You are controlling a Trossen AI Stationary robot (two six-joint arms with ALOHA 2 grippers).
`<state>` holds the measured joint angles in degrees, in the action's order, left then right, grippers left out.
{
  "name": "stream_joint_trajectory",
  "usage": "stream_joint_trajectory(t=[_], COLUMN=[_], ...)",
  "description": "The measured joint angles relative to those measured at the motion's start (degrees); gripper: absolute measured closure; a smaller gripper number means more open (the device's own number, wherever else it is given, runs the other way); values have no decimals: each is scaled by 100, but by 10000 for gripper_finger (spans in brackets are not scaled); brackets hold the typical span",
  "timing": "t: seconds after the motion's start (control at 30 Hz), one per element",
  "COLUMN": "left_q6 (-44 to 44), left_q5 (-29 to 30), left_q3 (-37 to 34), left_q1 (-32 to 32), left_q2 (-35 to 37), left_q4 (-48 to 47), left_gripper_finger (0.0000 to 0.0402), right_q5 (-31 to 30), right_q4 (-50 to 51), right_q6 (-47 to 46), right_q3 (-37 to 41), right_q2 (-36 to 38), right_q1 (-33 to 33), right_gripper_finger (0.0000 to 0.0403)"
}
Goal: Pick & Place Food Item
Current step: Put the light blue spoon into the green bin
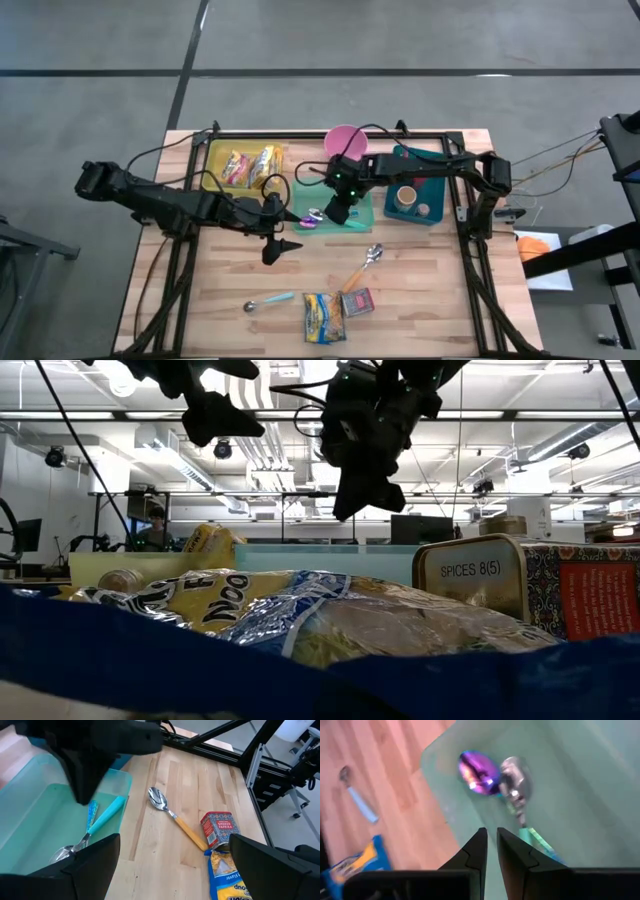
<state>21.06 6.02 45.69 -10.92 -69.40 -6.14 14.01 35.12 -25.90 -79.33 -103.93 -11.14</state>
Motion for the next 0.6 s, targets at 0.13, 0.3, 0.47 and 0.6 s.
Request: stream_joint_trajectory(t=[0.13,0.3,0.47,0.6], left_q6=[0,0,0,-2], left_q5=[0,0,1,0], left_q3=[0,0,0,0], left_q1=[0,0,0,0], left_q2=[-1,-3,-7,-7], left_q4=[-12,-26,-162,-163], left_gripper_finger=[23,23,23,23], right_q5=[266,69,-654,-823], right_q4=[13,67,430,383], right_q6=[-364,-438,-401,-322], right_q3=[0,0,0,2], right_q2=[-12,-14,-9,36], right_q1=[-13,33,251,515], right_gripper_finger=[362,362,362,362])
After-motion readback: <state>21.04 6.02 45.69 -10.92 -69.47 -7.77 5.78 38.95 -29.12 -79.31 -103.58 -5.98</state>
